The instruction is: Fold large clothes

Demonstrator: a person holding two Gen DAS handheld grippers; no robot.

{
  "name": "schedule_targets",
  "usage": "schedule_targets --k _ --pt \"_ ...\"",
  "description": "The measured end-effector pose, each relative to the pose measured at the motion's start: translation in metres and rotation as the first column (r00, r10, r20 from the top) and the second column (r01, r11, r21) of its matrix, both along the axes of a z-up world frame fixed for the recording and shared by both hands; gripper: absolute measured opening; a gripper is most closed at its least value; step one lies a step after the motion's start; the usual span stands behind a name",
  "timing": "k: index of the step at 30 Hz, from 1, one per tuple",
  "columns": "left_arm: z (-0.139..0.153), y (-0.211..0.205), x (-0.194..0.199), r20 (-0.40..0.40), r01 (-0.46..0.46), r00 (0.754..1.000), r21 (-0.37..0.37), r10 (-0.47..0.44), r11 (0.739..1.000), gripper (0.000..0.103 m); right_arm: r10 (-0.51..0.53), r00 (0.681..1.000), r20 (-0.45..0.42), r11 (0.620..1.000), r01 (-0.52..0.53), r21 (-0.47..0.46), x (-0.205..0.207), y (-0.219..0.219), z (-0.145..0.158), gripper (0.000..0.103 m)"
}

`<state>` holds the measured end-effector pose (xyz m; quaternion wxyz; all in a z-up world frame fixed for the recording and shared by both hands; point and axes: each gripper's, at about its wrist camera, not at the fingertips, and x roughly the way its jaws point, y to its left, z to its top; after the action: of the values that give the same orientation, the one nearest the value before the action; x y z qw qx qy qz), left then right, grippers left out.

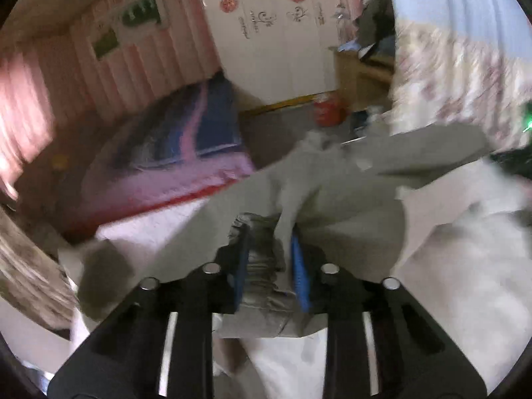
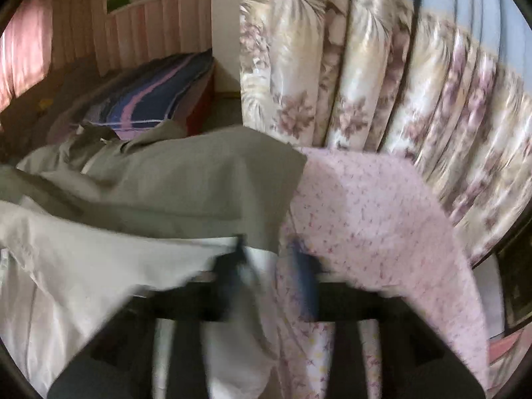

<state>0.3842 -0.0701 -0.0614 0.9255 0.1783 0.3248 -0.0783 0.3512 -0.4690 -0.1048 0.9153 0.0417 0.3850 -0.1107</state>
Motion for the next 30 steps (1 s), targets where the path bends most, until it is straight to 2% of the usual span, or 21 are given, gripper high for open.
schedule_targets --k 1,2,3,4,5,8,10,11,13,14,16,19,21,23,26,30 --pt "-0.016 0.006 0.014 -0.034 -0.039 0.999 0.042 0.041 0.998 0.029 -0.005 1.000 -0.022 1.000 0.006 0.030 -0.001 -0.006 -0.002 0.072" --pt "-0.032 0.017 0.025 -0.100 -0.051 0.994 0.042 0.054 0.998 0.042 0.004 1.000 -0.029 0.998 -0.002 0.063 -0.001 -0.012 -0.001 0.072" --pt "-0.040 0.027 0.031 -0.141 -0.059 0.988 0.027 0.062 0.998 0.051 0.018 0.999 -0.028 0.994 -0.015 0.108 -0.006 -0.017 0.005 0.073" --pt "-0.050 0.043 0.033 -0.178 -0.073 0.981 0.005 0.073 0.997 0.065 0.013 1.000 -0.026 0.992 -0.009 0.124 -0.009 -0.021 0.009 0.074" --pt "-0.053 0.054 0.030 -0.182 -0.089 0.979 -0.002 0.088 0.996 0.073 0.004 1.000 -0.023 0.991 -0.001 0.136 -0.012 -0.023 0.013 0.077" --pt "-0.041 0.065 0.014 -0.125 -0.106 0.986 0.015 0.107 0.994 0.087 0.010 1.000 0.008 0.985 -0.011 0.170 -0.022 -0.022 0.033 0.078" --pt "-0.023 0.061 0.003 -0.065 -0.109 0.992 0.044 0.112 0.993 0.093 0.054 0.998 0.035 0.990 -0.059 0.132 -0.028 0.001 0.048 0.080" --pt "-0.017 0.059 0.001 -0.050 -0.106 0.993 0.045 0.108 0.993 0.099 0.083 0.996 0.041 0.991 -0.086 0.105 -0.029 0.011 0.052 0.088" --pt "0.001 0.048 -0.008 -0.043 -0.067 0.997 -0.004 0.066 0.998 0.100 0.211 0.977 0.043 0.977 -0.211 0.002 -0.029 0.045 0.053 0.093" --pt "0.005 0.042 -0.010 -0.062 -0.043 0.997 -0.029 0.041 0.999 0.100 0.233 0.972 0.021 0.972 -0.232 -0.031 -0.027 0.057 0.051 0.093" --pt "0.005 0.025 -0.009 -0.099 -0.015 0.995 -0.063 0.009 0.998 0.100 0.258 0.965 -0.035 0.965 -0.259 -0.028 -0.020 0.071 0.037 0.093" --pt "-0.012 0.010 -0.001 -0.144 -0.008 0.990 -0.085 -0.005 0.996 0.100 0.208 0.974 -0.091 0.978 -0.208 0.016 -0.011 0.074 0.011 0.092" --pt "-0.037 0.010 0.010 -0.218 -0.032 0.976 -0.094 0.011 0.995 0.100 0.195 0.972 -0.131 0.980 -0.199 -0.012 -0.012 0.074 -0.003 0.091" --pt "-0.056 0.012 0.014 -0.255 -0.053 0.966 -0.081 0.030 0.995 0.100 0.206 0.967 -0.151 0.974 -0.218 -0.066 -0.018 0.074 -0.015 0.091" --pt "-0.074 0.010 0.016 -0.254 -0.047 0.966 -0.027 0.039 0.999 0.100 0.210 0.968 -0.134 0.977 -0.213 -0.005 -0.021 0.063 -0.020 0.095" --pt "-0.069 0.004 0.011 -0.239 -0.050 0.969 0.021 0.054 0.999 0.100 0.217 0.963 -0.159 0.974 -0.226 -0.036 -0.018 0.067 -0.014 0.098"
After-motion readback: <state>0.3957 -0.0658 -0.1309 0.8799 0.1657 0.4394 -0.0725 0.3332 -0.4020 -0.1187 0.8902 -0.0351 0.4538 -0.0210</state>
